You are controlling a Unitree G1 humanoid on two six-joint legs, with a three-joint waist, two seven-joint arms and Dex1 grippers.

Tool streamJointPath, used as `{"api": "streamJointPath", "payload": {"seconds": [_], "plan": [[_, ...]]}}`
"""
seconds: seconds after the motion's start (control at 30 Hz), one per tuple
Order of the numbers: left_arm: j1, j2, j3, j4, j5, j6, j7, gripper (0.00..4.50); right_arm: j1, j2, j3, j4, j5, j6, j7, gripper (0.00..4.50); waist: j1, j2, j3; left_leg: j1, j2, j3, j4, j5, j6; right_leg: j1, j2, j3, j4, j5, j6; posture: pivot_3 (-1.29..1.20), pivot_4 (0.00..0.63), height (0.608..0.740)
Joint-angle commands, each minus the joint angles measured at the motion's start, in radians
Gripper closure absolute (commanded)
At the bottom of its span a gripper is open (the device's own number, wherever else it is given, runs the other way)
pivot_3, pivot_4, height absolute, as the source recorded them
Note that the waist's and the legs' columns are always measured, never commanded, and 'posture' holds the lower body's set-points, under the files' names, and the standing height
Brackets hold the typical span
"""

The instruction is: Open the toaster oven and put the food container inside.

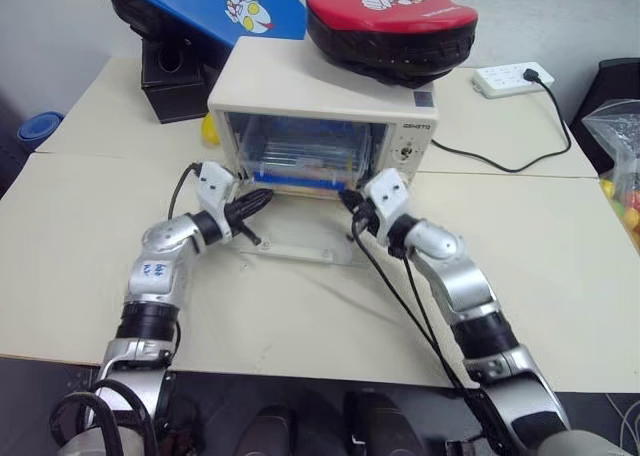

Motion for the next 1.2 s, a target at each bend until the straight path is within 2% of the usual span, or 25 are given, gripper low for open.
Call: {"api": "streamJointPath", "payload": {"seconds": [0.03,0.1,0.17,0.27,0.3,0.37,0.47,0.57,0.63,0.7,0.8,1.03,1.2], "plan": [[-0.067,-0.040,0.041,0.075,0.018,-0.078,0.089,4.50,-0.047,0.043,-0.036,0.076,-0.010,-0.067,-0.056,4.43,-0.009,0.000,0.000,0.000,0.000,0.000,0.000,0.000,0.000,0.000,0.000,0.000,0.000,0.000,0.000,0.00,0.150,0.740],[-0.089,-0.046,0.040,0.105,0.019,-0.101,0.075,4.50,-0.058,0.072,-0.044,0.090,0.011,-0.065,-0.048,4.43,-0.015,0.000,0.000,0.000,0.000,0.000,0.000,0.000,0.000,0.000,0.000,0.000,0.001,0.000,0.000,0.00,0.150,0.740],[-0.081,-0.022,0.042,0.091,-0.001,-0.093,0.013,4.50,-0.029,0.068,-0.033,0.032,0.054,-0.031,0.030,4.43,-0.020,0.000,0.000,0.000,0.000,0.001,0.001,0.000,0.000,0.000,0.000,0.000,0.001,0.000,0.000,0.00,0.150,0.740],[-0.029,0.064,0.035,0.038,-0.019,-0.035,-0.116,4.50,0.036,0.021,-0.038,-0.092,0.092,0.016,0.107,4.43,-0.032,0.000,0.000,0.000,0.001,0.000,-0.001,0.001,-0.001,-0.001,0.000,0.000,0.003,0.000,0.000,0.00,0.150,0.740],[-0.007,0.098,0.043,0.012,-0.036,0.003,-0.156,4.32,0.058,0.003,-0.053,-0.142,0.107,0.046,0.112,4.48,-0.037,0.000,0.000,0.000,0.001,0.000,-0.002,0.001,-0.001,-0.002,0.000,0.000,0.003,0.000,0.000,0.00,0.150,0.740],[0.057,0.178,0.060,-0.072,-0.077,0.048,-0.253,3.91,0.112,-0.062,-0.075,-0.252,0.143,0.104,0.160,4.50,-0.040,0.000,0.000,-0.001,0.001,0.000,-0.003,0.001,-0.001,-0.002,0.000,0.000,0.002,0.000,0.000,0.00,0.150,0.740],[0.160,0.287,0.105,-0.196,-0.143,0.034,-0.400,2.98,0.184,-0.172,-0.121,-0.333,0.190,0.140,0.240,4.50,-0.035,0.000,0.000,-0.007,0.001,-0.001,-0.001,0.001,-0.001,-0.006,0.000,0.000,0.001,0.000,0.000,0.00,0.150,0.740],[0.250,0.365,0.162,-0.280,-0.238,0.043,-0.550,2.03,0.232,-0.298,-0.130,-0.276,0.150,0.081,0.327,4.50,-0.021,0.000,0.000,-0.010,0.001,-0.001,0.001,0.001,-0.001,-0.009,0.000,0.000,-0.001,0.000,0.000,0.00,0.150,0.740],[0.315,0.423,0.182,-0.323,-0.286,0.082,-0.644,1.45,0.250,-0.379,-0.086,-0.186,0.087,-0.029,0.406,4.50,-0.012,0.000,0.000,-0.009,0.001,-0.001,0.001,0.001,0.000,-0.008,0.000,0.000,-0.001,0.000,0.000,0.00,0.150,0.740],[0.365,0.475,0.197,-0.370,-0.342,0.150,-0.712,0.87,0.250,-0.396,-0.059,-0.085,0.075,-0.106,0.465,4.50,-0.011,0.000,0.000,-0.009,0.001,0.000,0.001,0.000,0.000,-0.008,0.000,0.001,-0.001,0.000,0.000,0.00,0.150,0.740],[0.392,0.494,0.230,-0.420,-0.420,0.215,-0.743,0.01,0.219,-0.357,-0.021,-0.021,0.079,-0.156,0.523,4.50,-0.011,0.001,0.000,-0.009,0.001,0.000,0.000,0.001,0.000,-0.008,0.000,0.001,-0.001,0.000,0.000,0.00,0.150,0.740],[0.397,0.440,0.317,-0.483,-0.516,0.293,-0.631,0.01,0.165,-0.192,-0.025,-0.045,0.200,-0.151,0.586,4.50,-0.015,0.001,0.000,-0.010,0.002,0.001,0.000,0.001,0.000,-0.010,0.001,0.001,0.001,0.001,-0.001,0.00,0.150,0.740],[0.451,0.404,0.387,-0.514,-0.529,0.294,-0.551,0.01,0.118,-0.073,-0.145,-0.051,0.374,-0.117,0.554,4.50,-0.013,0.001,0.000,-0.010,0.002,0.000,0.001,0.001,0.000,-0.011,0.000,0.001,0.001,0.001,-0.001,0.00,0.150,0.740]]}}
